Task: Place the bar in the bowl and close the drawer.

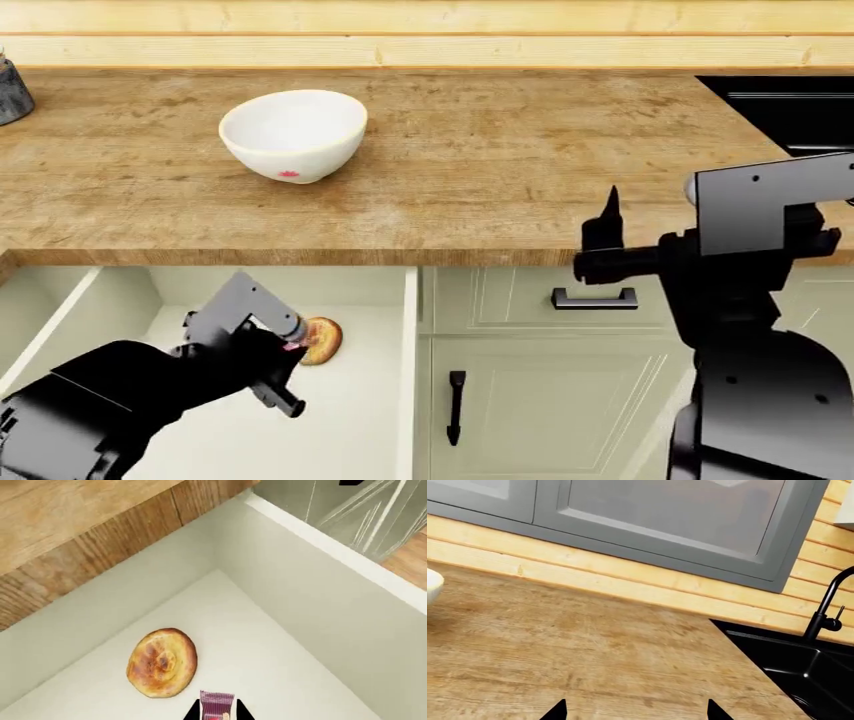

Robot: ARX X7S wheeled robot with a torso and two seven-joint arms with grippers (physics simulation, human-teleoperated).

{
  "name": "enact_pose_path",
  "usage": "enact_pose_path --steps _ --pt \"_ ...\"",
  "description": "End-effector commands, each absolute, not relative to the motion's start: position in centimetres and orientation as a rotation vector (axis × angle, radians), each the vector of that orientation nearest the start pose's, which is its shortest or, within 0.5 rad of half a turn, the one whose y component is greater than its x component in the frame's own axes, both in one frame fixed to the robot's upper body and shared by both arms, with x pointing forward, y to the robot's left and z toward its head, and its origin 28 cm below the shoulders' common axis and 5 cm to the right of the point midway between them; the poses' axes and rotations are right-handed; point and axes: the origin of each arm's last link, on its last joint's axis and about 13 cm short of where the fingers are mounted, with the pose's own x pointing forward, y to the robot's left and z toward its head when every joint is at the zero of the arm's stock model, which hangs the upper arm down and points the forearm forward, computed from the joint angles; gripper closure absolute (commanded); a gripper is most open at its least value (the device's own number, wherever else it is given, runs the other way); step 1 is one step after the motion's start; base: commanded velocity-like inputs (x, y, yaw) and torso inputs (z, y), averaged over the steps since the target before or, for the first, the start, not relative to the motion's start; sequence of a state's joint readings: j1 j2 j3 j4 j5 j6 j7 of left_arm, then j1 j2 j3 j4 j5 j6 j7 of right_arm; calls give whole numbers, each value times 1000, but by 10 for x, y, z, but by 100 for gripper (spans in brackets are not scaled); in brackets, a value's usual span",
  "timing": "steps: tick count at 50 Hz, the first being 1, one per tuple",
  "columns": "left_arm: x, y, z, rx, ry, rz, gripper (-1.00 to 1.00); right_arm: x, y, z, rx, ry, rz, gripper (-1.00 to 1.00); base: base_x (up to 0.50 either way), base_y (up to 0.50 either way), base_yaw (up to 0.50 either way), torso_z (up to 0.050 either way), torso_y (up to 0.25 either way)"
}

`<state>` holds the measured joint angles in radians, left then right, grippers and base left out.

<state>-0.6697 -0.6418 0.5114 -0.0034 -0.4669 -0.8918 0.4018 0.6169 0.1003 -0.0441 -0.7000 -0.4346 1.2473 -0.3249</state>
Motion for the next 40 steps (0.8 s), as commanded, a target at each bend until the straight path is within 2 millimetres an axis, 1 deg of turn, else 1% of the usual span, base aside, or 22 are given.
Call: enact_pose_path --steps 1,6,10,19,23,28,33,36,40 --pt "294 300 171 307 342 -524 100 238 -139 224 -234 -72 -115 -100 0 0 0 0 0" --pt "299 297 199 248 203 -444 100 237 -139 226 -235 -78 -116 -100 0 0 0 0 0" --pt "300 289 221 225 106 -401 100 235 -138 227 -237 -84 -116 -100 0 0 0 0 0" --pt "312 274 268 224 -39 -229 100 231 -139 230 -234 -98 -120 -100 0 0 0 0 0" --pt "326 270 290 205 -96 -149 100 229 -140 231 -231 -102 -122 -100 0 0 0 0 0" --pt "350 265 314 165 -158 -88 100 227 -140 233 -229 -108 -121 -100 0 0 0 0 0" --pt "372 260 331 120 -182 -35 100 225 -140 234 -231 -112 -122 -100 0 0 0 0 0" --pt "395 257 348 83 -185 10 100 225 -140 235 -229 -117 -119 -100 0 0 0 0 0" --pt "413 252 358 73 -183 27 100 226 -139 236 -227 -119 -113 -100 0 0 0 0 4"
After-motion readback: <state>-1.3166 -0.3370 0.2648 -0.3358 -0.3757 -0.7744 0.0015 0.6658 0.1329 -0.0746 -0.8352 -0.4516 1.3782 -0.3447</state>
